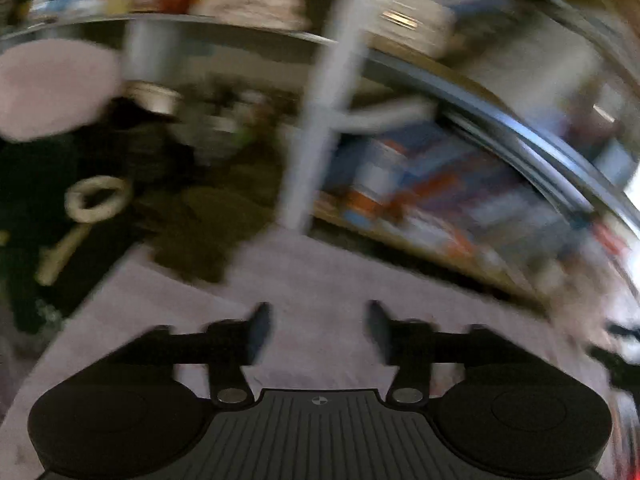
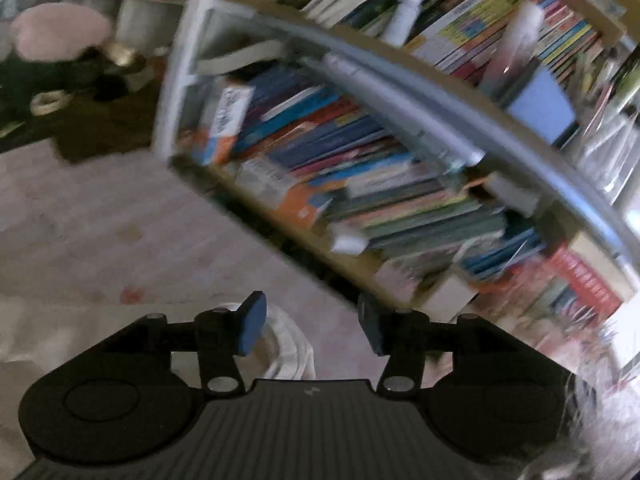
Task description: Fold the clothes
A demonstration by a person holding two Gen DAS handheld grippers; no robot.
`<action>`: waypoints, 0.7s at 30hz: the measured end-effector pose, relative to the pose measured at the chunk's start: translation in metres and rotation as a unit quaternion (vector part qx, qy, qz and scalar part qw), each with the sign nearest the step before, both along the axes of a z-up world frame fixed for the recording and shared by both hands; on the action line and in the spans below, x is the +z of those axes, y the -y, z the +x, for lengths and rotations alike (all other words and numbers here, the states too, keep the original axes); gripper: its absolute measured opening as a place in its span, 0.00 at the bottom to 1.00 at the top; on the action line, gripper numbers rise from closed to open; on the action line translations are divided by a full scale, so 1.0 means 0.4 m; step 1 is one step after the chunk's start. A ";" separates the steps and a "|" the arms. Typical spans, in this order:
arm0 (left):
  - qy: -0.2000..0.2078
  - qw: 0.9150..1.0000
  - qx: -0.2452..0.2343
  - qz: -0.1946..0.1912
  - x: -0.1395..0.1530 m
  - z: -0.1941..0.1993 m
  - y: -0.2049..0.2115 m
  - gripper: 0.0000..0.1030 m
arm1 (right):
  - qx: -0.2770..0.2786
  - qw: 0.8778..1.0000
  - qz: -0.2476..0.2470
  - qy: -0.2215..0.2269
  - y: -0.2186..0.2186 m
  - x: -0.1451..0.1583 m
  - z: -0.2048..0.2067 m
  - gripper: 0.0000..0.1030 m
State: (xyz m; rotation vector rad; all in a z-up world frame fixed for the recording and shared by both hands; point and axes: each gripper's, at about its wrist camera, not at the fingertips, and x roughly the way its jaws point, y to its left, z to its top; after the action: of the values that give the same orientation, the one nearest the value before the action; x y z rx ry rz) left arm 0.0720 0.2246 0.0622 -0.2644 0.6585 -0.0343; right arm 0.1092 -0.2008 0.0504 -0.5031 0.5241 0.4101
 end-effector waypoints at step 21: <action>-0.063 0.952 -0.159 0.253 -0.143 -0.106 0.271 0.04 | -0.245 0.928 0.192 -0.207 0.154 -0.195 0.014 0.01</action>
State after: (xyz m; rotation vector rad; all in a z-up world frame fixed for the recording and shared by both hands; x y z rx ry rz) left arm 0.0294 0.1161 0.0052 0.3392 0.8089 -0.1568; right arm 0.1148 -0.2623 -0.0277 0.1093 0.9266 0.1253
